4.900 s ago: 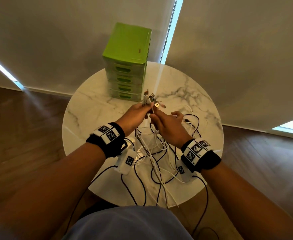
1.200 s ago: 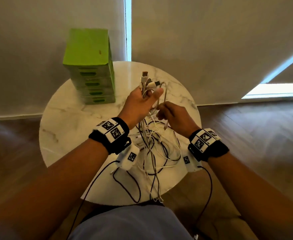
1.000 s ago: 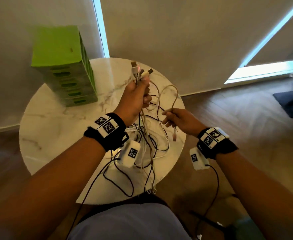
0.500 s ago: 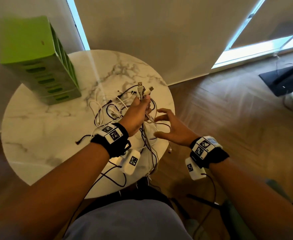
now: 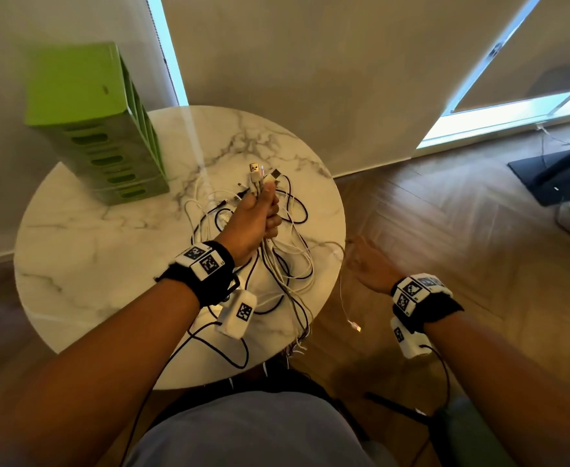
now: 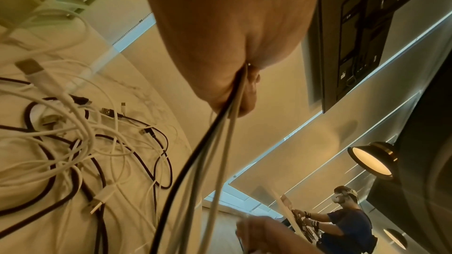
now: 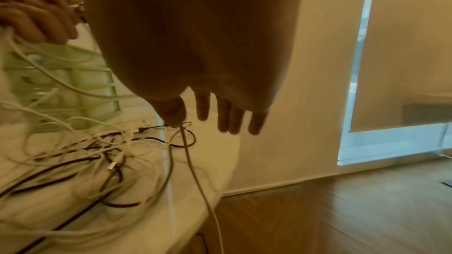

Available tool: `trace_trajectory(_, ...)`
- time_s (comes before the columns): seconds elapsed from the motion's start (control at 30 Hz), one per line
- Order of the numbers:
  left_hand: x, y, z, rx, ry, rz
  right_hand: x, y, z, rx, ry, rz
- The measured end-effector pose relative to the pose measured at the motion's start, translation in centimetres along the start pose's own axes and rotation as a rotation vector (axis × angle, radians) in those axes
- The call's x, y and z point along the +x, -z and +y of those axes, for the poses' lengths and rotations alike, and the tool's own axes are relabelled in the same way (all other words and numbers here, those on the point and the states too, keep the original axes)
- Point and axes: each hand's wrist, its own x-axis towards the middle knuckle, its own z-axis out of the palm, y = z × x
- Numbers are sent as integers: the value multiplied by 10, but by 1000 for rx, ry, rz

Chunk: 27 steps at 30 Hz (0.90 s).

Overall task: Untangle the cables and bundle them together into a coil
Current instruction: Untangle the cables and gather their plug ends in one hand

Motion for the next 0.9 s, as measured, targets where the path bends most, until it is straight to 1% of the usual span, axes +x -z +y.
trace_trajectory(0.07, 0, -2, 1, -5, -6, -7, 4, -1, -32, 159, 74, 17)
trace_trajectory(0.13, 1, -4, 1, -8, -14, -20, 8, 0, -73, 324, 174, -74)
trace_trajectory(0.17, 2, -4, 1, 0, -17, -21, 10, -1, -91, 364, 206, -112)
trace_trajectory(0.2, 3, -3, 1, 15, -23, -15, 11, 0, -107, 374, 238, -105)
trace_trajectory(0.27, 5, 3, 2, 49, -45, 7, 14, 0, -125, 356, 302, 22)
trace_trajectory(0.33, 8, 11, 2, 106, -75, 37, 17, 5, -128, 328, 353, 150)
trace_trajectory(0.4, 9, 17, 3, 168, -76, 88, 18, 12, -127, 324, 393, 207)
trace_trajectory(0.47, 9, 20, 4, 209, -63, 125, 18, 22, -123, 376, 364, 278)
trace_trajectory(0.5, 9, 22, 5, 224, -56, 134, 20, 26, -117, 405, 325, 323)
trace_trajectory(0.53, 9, 24, 7, 241, -51, 150, 23, 29, -107, 419, 268, 338)
trace_trajectory(0.57, 9, 27, 9, 251, -46, 173, 26, 32, -96, 418, 195, 298)
trace_trajectory(0.6, 9, 30, 10, 242, -41, 187, 28, 33, -82, 395, 109, 183)
trace_trajectory(0.63, 10, 33, 12, 205, -33, 182, 29, 34, -70, 312, 23, -1)
trace_trajectory(0.67, 10, 34, 15, 149, -20, 157, 27, 35, -61, 167, -60, -190)
trace_trajectory(0.7, 10, 33, 18, 86, -1, 125, 24, 34, -55, 33, -128, -336)
trace_trajectory(0.73, 10, 31, 22, 31, 21, 94, 22, 33, -52, -41, -155, -418)
trace_trajectory(0.77, 9, 28, 26, -14, 42, 66, 20, 32, -55, -9, -138, -424)
trace_trajectory(0.8, 7, 24, 31, -50, 60, 35, 19, 32, -64, 87, -100, -378)
trace_trajectory(0.87, 2, 14, 39, -95, 88, -41, 21, 31, -90, 255, 32, -248)
trace_trajectory(0.9, -1, 8, 42, -105, 97, -85, 24, 30, -107, 313, 90, -211)
